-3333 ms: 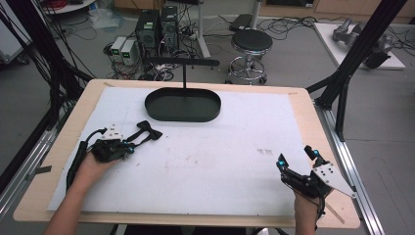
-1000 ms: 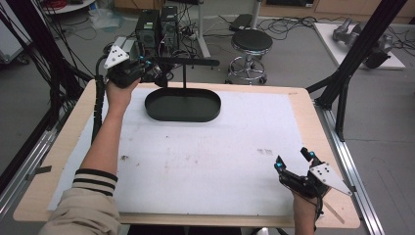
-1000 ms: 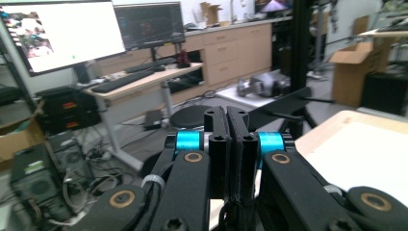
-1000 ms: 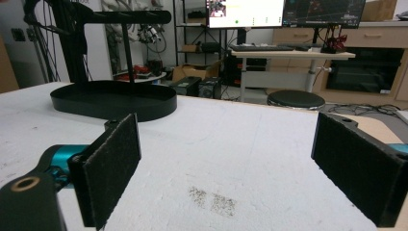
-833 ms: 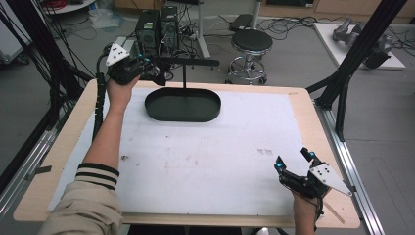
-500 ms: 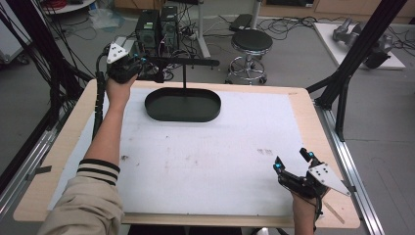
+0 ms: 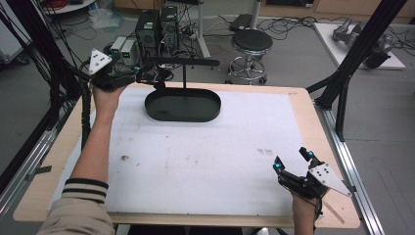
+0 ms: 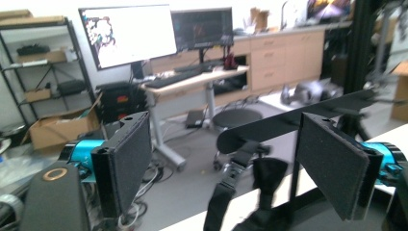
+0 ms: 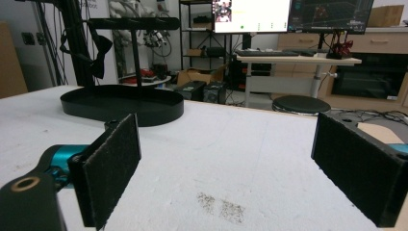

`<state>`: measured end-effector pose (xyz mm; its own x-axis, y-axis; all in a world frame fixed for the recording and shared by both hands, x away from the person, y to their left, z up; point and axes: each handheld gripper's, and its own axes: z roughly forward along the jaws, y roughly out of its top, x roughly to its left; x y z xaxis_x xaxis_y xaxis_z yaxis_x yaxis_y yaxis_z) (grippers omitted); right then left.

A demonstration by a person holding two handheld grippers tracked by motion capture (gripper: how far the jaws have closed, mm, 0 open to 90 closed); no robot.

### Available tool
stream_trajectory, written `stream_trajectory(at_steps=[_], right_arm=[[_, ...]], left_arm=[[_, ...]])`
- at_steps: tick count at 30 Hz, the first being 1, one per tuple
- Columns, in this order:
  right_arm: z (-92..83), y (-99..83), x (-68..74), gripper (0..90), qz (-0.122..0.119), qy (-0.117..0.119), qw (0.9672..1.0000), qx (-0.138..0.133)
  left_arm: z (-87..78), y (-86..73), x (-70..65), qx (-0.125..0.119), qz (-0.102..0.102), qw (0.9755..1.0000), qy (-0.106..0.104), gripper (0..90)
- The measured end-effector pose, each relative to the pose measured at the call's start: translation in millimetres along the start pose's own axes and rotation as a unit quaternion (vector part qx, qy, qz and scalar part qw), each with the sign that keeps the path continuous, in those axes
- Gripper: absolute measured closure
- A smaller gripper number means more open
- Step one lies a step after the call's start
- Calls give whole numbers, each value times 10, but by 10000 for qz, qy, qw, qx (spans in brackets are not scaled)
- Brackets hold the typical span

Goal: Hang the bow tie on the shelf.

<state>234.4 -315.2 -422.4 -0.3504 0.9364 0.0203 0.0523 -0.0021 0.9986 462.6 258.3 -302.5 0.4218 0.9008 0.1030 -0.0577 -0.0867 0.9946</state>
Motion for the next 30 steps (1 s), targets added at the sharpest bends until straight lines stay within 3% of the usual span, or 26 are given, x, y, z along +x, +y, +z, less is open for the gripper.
stream_trajectory(at_steps=[1,4,6,7,8,15,17,18,19,20,24,30], right_arm=[[-2,5,1,92,11,13,10000,-5],[-10,24,7,91,18,42,10000,-42],[-18,40,16,92,26,61,10000,-61],[-26,48,19,91,5,75,9999,-75],[-30,57,26,92,16,82,9999,-85],[-51,87,38,92,-6,95,9999,-117],[-56,91,34,91,7,73,9999,-133],[-58,93,32,92,14,64,9999,-138],[-61,96,30,91,14,50,9999,-145],[-65,98,28,92,15,44,9999,-150],[-69,98,26,91,27,26,9999,-161],[-71,93,54,92,-18,-28,9999,-151]], left_arm=[[0,0,0,0,0,10000,0,181],[-238,37,-11,-92,-215,9997,-50,129],[-406,55,-22,-99,-276,9995,-78,118],[-580,65,-38,-148,-305,9994,-47,111],[-580,65,-38,-148,-305,9994,-47,111],[-1186,50,-98,-260,-229,9994,65,110],[-1401,-27,-114,-217,-218,9994,165,110],[-1401,-27,-114,-217,-218,9994,165,110],[-1536,-99,-109,-209,-229,9993,229,110],[-1536,-99,-109,-209,-229,9993,229,110],[-1812,-273,-117,-317,-301,9986,299,110],[-2212,-603,-134,-496,-532,9964,444,110]])
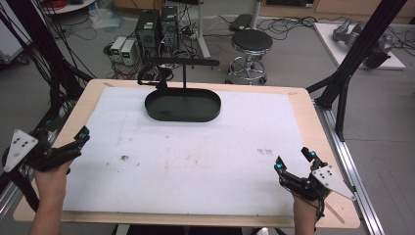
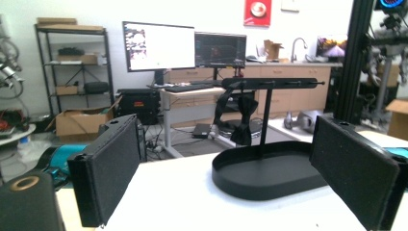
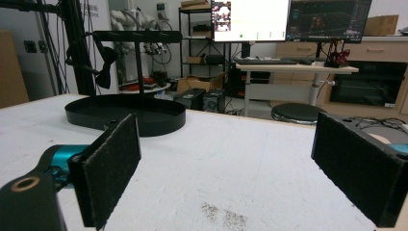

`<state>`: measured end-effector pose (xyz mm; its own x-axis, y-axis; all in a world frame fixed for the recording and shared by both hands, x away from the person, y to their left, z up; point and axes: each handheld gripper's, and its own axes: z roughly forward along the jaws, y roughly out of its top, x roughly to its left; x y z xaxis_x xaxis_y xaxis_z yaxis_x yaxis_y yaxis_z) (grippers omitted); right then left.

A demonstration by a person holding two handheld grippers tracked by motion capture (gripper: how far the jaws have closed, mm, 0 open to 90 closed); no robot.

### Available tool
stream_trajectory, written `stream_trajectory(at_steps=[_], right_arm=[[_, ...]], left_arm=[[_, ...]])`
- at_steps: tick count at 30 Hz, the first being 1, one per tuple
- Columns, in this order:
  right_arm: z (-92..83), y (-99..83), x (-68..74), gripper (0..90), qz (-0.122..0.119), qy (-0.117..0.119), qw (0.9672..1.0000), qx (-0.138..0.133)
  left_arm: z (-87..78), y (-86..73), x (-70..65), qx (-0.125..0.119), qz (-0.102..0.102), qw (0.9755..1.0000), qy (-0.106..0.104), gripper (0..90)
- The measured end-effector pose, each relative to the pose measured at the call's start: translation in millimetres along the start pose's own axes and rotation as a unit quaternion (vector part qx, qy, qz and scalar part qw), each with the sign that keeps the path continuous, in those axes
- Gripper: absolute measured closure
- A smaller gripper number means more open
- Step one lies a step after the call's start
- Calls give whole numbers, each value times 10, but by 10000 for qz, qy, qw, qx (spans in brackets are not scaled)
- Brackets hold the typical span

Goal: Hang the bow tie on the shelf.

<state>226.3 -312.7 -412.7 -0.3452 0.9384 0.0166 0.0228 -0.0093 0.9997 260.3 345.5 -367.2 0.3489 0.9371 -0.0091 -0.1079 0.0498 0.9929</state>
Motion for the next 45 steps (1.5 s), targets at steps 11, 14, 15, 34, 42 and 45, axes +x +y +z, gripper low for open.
stream_trajectory(at_steps=[11,14,15,34,42,45], right_arm=[[5,-1,13,92,32,-82,10000,5],[20,2,8,92,44,-90,9999,-28],[28,3,11,92,53,-92,9999,-17],[66,3,47,92,-23,-53,10000,19],[63,4,42,92,-20,-48,10000,23],[57,5,37,92,-16,-55,10000,10]], left_arm=[[-302,-309,-65,-214,143,9991,351,111],[-302,-344,-70,-140,86,9994,319,111],[-302,-375,-73,-119,15,9995,293,111],[-271,-490,-53,82,-133,9995,274,113],[-258,-496,-70,90,-185,9995,220,113],[-255,-498,-71,97,-207,9995,202,113]])
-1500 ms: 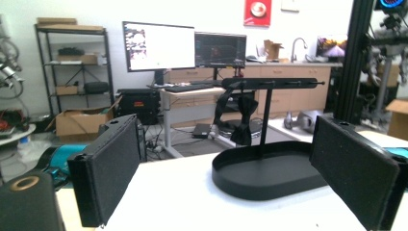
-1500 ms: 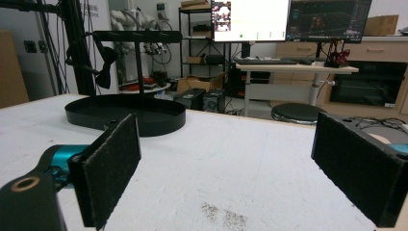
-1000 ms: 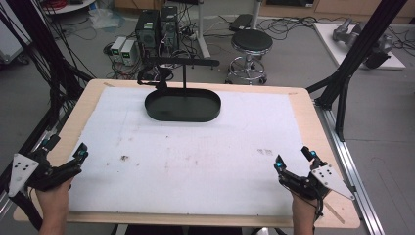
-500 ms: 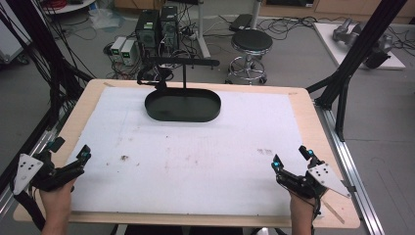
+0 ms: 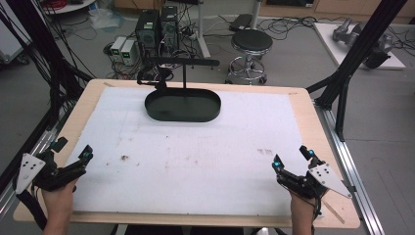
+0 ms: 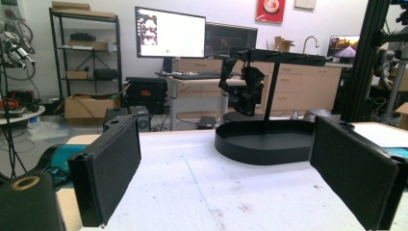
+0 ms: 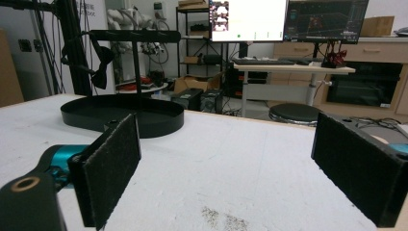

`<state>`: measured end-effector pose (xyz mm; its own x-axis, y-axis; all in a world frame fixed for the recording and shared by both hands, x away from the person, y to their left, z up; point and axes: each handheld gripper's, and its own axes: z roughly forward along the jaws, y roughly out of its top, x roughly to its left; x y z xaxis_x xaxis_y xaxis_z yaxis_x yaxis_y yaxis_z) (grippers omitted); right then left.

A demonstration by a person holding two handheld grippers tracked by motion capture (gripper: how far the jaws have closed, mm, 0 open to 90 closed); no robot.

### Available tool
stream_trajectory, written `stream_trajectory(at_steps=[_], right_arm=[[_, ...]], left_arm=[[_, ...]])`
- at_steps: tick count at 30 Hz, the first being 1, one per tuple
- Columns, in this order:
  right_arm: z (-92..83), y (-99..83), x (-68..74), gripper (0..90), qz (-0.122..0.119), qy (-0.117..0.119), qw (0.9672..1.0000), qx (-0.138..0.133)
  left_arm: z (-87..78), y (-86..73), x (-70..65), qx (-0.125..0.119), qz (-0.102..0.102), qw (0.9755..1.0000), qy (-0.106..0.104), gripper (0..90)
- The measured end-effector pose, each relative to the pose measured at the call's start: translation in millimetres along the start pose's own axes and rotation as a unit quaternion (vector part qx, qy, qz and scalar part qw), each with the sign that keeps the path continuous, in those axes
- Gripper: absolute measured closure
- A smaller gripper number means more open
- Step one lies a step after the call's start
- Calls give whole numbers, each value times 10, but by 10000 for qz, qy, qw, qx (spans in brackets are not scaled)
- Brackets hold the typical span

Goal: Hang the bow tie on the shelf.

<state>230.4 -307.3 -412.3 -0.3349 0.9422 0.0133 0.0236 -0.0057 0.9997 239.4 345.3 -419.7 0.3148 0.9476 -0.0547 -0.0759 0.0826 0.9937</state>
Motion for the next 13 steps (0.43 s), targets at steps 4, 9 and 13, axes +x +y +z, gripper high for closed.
stream_trajectory(at_steps=[4,9,13], right_arm=[[-5,0,-5,92,10,-16,10000,-3],[-9,3,-6,92,9,-19,10000,-7],[-10,4,-6,91,20,-17,10000,-6]], left_arm=[[9,-8,1,20,-15,10000,-10,113],[13,-13,-1,27,-3,10000,-24,113],[15,-16,3,32,-6,10000,-31,114]])
